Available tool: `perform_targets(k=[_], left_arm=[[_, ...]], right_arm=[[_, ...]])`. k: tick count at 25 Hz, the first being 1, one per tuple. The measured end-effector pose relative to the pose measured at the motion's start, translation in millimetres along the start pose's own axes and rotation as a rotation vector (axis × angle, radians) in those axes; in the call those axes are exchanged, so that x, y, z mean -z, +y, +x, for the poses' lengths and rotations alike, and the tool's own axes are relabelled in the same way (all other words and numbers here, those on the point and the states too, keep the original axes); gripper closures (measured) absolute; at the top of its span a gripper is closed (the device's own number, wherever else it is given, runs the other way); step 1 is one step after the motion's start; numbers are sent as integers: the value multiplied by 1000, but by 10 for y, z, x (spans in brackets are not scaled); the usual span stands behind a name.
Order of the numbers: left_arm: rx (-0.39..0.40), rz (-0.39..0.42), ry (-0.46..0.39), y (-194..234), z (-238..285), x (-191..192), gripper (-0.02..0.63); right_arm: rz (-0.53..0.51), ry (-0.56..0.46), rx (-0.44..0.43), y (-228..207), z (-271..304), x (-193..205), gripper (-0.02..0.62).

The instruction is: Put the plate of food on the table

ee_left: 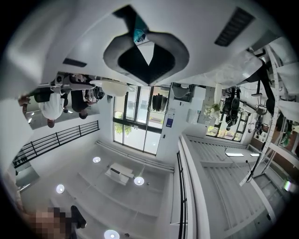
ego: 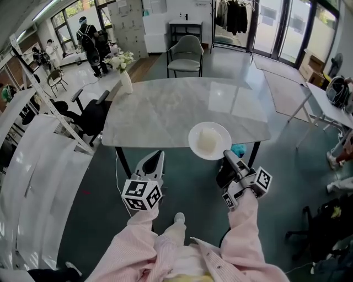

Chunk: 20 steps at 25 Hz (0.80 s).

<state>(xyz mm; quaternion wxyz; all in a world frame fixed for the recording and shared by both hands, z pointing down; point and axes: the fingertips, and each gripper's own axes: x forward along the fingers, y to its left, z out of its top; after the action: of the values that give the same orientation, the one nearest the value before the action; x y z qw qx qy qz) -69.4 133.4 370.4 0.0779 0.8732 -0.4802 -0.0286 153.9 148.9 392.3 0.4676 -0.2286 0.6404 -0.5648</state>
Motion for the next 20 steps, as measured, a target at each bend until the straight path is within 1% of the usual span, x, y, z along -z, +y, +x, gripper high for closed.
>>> perform_targets(k=[12,16,20], left_arm=[[46,-3,1,733,1001,-244,614],[70,-13,11,860,1244,-185,614],[89,-29,37,924,1426,-97,614]], right_arm=[[-17,-41,-4,-273,987,-489,569],[-20,-59,-13,-386,1160,-623,569],[-21,-67,-3,-473,1296,-731,569]])
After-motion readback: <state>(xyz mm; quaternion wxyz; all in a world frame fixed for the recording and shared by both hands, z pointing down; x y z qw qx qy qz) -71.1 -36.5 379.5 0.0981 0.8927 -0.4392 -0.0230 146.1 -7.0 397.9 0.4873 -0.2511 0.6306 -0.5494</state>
